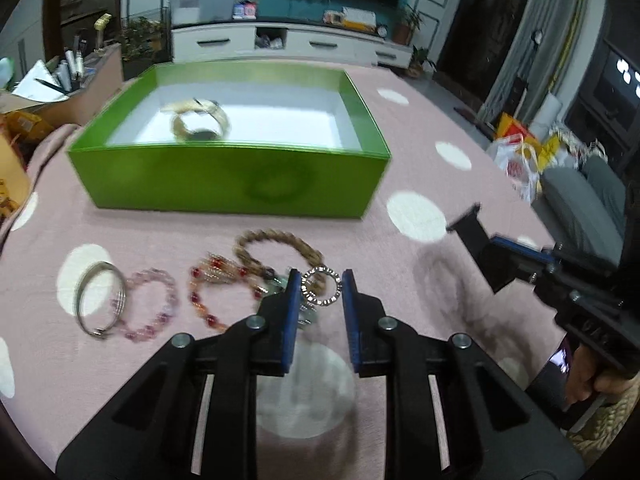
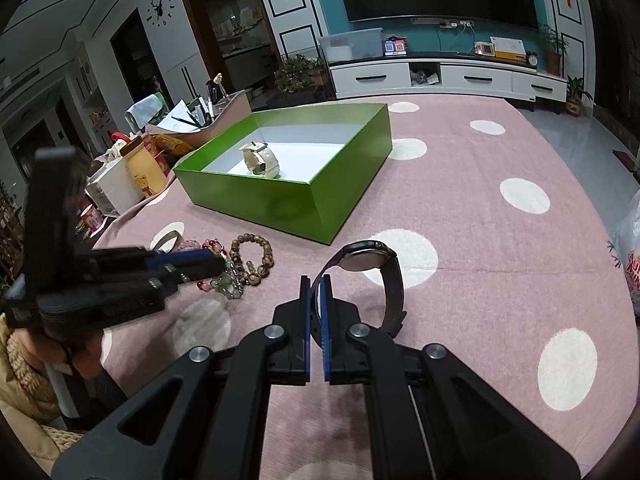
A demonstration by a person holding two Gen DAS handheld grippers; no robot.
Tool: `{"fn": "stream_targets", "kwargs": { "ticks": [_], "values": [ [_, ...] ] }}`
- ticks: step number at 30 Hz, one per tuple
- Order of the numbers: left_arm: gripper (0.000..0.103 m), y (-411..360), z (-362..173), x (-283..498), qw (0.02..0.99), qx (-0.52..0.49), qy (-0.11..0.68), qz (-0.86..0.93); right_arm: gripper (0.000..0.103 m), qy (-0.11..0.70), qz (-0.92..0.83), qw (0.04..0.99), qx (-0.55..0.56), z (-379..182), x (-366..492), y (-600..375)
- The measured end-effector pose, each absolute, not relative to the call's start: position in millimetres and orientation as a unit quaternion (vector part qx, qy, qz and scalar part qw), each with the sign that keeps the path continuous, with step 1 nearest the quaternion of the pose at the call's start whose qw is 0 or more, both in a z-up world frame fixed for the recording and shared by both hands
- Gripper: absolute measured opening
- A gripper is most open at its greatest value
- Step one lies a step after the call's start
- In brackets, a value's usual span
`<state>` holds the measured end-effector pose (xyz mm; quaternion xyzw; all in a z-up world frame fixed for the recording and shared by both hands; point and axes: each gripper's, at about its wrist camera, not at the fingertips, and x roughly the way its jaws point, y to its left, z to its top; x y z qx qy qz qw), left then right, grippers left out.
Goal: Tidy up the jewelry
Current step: 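Release the silver ring into the green box while the right tool releases the black watch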
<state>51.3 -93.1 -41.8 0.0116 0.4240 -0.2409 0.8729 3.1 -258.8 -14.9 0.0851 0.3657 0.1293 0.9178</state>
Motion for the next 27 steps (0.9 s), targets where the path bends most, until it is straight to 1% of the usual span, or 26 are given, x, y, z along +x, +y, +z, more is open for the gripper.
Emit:
{"fn": "stream_targets", "kwargs": {
  "ticks": [6,16,27],
  "values": [
    [0.020,-63,-11,57,0.893,-0.008,0.391,-0.222,0.004,0.357,0.134,0.922,0.071,-3,6,-250],
    [0.020,-29,24,86,0.914,-0.017,0.357,-0.190,0.004,0.330,0.144,0.932,0.037,25,27,-233],
    [0.020,-8,37,141,0.920,-0.031,0.354,-0.163,0.004,0.313,0.157,0.937,0.008,42,69,-211]
  ]
}}
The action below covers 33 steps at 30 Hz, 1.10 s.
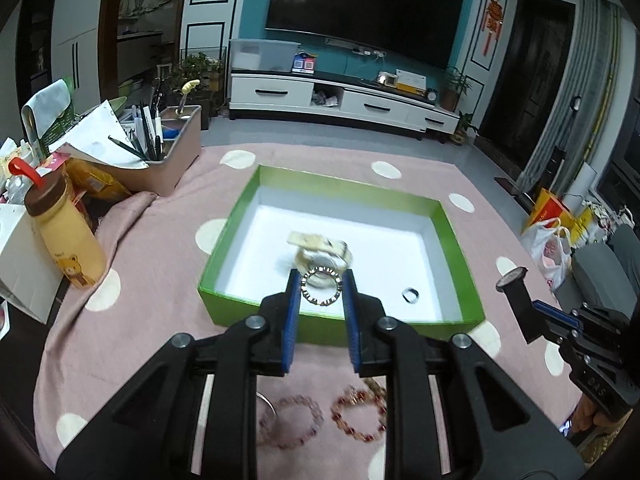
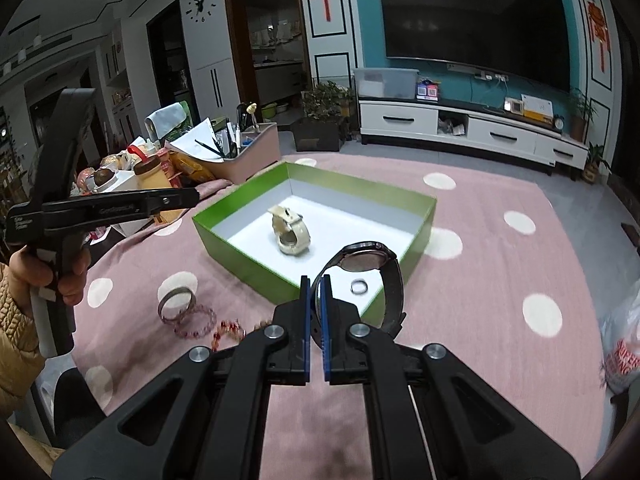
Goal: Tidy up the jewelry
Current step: 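Release the silver ring into the green box while the right tool releases the black watch, then withdraw both tools from the box back toward the bracelets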
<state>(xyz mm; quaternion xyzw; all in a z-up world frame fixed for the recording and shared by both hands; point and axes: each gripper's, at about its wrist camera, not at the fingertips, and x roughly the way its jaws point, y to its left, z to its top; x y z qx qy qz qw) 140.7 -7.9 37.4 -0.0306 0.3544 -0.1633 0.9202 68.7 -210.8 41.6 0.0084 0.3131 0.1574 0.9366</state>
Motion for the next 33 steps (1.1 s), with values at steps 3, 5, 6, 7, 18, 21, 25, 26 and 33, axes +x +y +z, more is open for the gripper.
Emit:
{"fn": "stream_targets", "kwargs": {
  "ticks": [3,5,6,7,18,21,25,26,33],
  "values": [
    [0.020,-7,36,158,0.920,-0.028,0.358,-0.155,0.004,0.311,0.161,0.937,0.002,44,82,-205],
    [0.020,-7,33,170,0.919,-0.026,0.364,-0.152,0.004,0.311,0.163,0.936,-0.002,45,90,-202],
    [0.020,-7,31,175,0.918,-0.025,0.366,-0.150,0.004,0.311,0.164,0.936,-0.003,45,96,-200],
    [0.020,-7,28,182,0.917,-0.022,0.370,-0.147,0.004,0.312,0.165,0.935,-0.005,45,102,-199],
    [0.020,-16,-7,231,0.899,-0.013,0.415,-0.139,0.004,0.355,0.179,0.917,-0.030,20,156,-173],
    [0.020,-17,-16,239,0.896,-0.007,0.424,-0.134,0.004,0.367,0.183,0.911,-0.035,11,168,-167],
    [0.020,-12,-24,247,0.893,-0.007,0.433,-0.124,0.004,0.380,0.183,0.906,-0.038,1,179,-162],
    [0.021,-11,-26,248,0.892,-0.008,0.436,-0.123,0.005,0.383,0.181,0.905,-0.040,-2,183,-162],
    [0.043,-5,-25,248,0.894,-0.008,0.433,-0.114,0.034,0.382,0.157,0.910,-0.024,-6,188,-168]
  ]
}}
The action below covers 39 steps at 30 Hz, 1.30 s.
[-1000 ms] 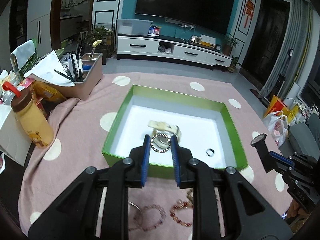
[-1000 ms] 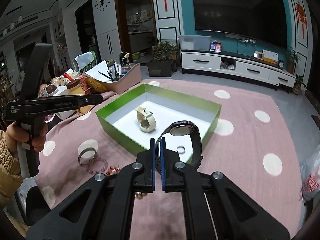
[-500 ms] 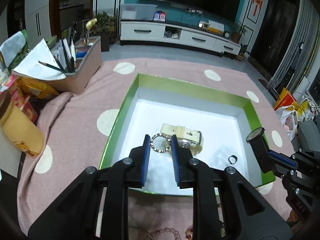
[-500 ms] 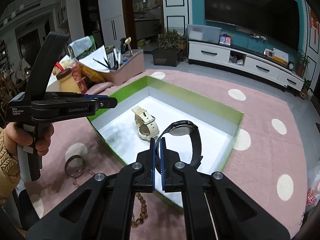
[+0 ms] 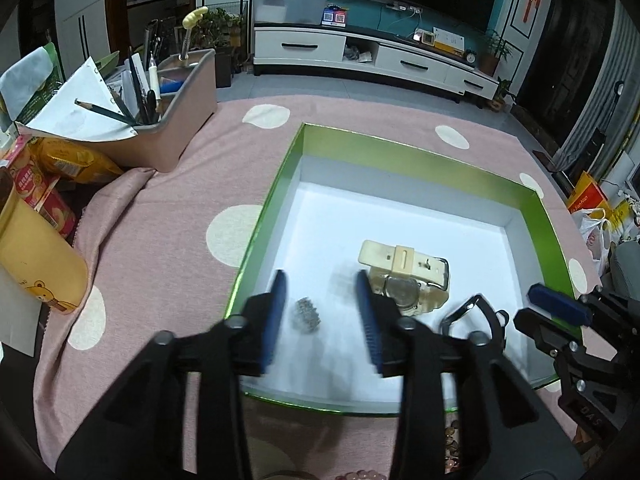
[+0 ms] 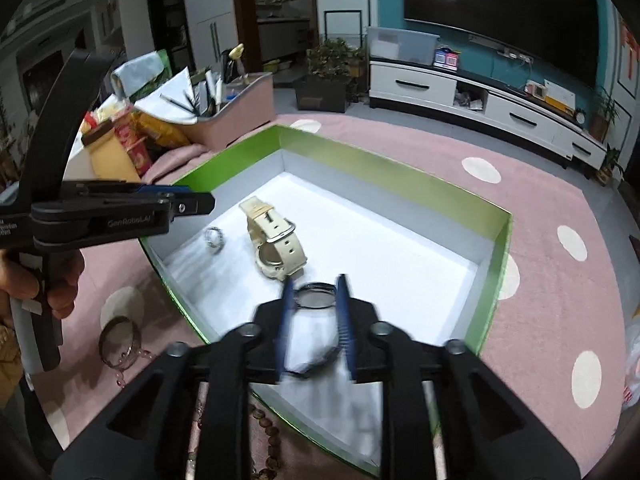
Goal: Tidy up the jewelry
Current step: 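Withdraw both tools from the box back toward the bracelets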
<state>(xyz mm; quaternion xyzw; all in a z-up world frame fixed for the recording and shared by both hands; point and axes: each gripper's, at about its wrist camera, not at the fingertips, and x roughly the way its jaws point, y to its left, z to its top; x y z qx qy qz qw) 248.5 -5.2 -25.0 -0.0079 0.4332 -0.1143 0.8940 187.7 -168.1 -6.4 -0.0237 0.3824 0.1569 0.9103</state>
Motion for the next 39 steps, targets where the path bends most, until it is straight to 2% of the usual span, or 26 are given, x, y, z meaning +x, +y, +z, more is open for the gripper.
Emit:
{"fn": "stream_targets", "kwargs": {
  "ticks": [3,5,6,11,14,18,39],
  "values": [
    [0.053,-3,-20,244,0.898,-0.008,0.425,-0.114,0.037,0.374,0.151,0.915,0.001,-1,182,-180],
    [0.055,0,-15,240,0.900,-0.009,0.420,-0.114,0.037,0.367,0.145,0.919,0.011,4,174,-188],
    [0.061,1,-13,238,0.902,-0.009,0.417,-0.113,0.037,0.364,0.144,0.920,0.015,7,171,-191],
    [0.077,9,3,217,0.911,-0.009,0.398,-0.109,0.037,0.350,0.138,0.926,0.041,18,147,-210],
    [0.079,14,7,202,0.913,-0.014,0.393,-0.111,0.037,0.345,0.137,0.927,0.054,23,128,-218],
    [0.091,21,9,178,0.914,-0.021,0.389,-0.113,0.037,0.344,0.136,0.927,0.065,24,106,-223],
    [0.101,74,-20,63,0.900,-0.101,0.411,-0.109,0.039,0.386,0.160,0.904,0.090,-5,25,-212]
  ]
}}
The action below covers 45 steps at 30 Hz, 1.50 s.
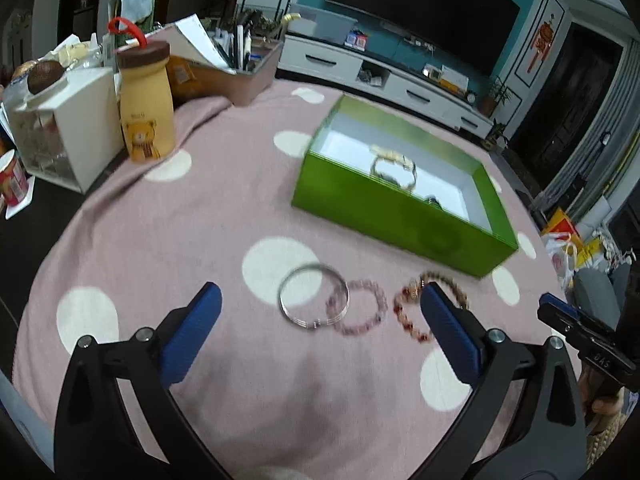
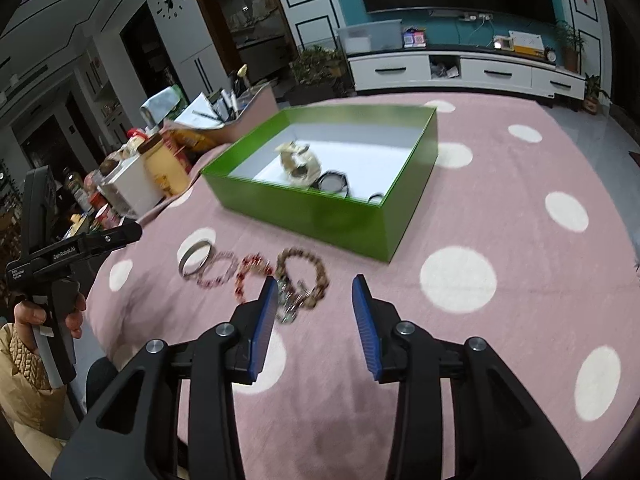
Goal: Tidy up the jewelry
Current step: 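Withdraw both tools from the box back toward the bracelets, then grasp the silver bangle with the left tool while the right tool grasps the jade pendant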
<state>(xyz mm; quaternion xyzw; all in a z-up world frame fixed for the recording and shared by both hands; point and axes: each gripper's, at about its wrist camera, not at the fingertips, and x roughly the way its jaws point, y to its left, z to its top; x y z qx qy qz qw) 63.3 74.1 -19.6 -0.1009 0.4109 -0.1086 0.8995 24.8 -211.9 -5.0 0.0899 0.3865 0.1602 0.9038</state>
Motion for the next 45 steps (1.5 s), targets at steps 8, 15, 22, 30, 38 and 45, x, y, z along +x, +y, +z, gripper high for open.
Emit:
{"fn": "stream_targets", "kwargs": {
  "ticks": [8,15,22,30,38,45],
  "values": [
    [0.101,59,-43,44,0.895,-0.056,0.429,-0.107,0.039,0.419,0.186,0.885,0.084,-26,16,-190],
    [0.101,54,-52,35,0.900,-0.035,0.422,-0.098,0.039,0.436,0.192,0.876,0.080,-43,21,-177],
    [0.101,53,-58,39,0.898,-0.044,0.424,-0.107,0.039,0.435,0.183,0.880,0.052,-51,28,-168],
    [0.095,49,-65,51,0.895,-0.041,0.429,-0.112,0.039,0.428,0.182,0.885,0.026,-54,41,-161],
    [0.075,42,-68,67,0.894,-0.033,0.428,-0.126,0.039,0.422,0.196,0.885,0.005,-55,53,-155],
    [0.053,34,-75,81,0.889,-0.016,0.436,-0.143,0.039,0.417,0.199,0.886,-0.030,-57,63,-144]
  ]
}}
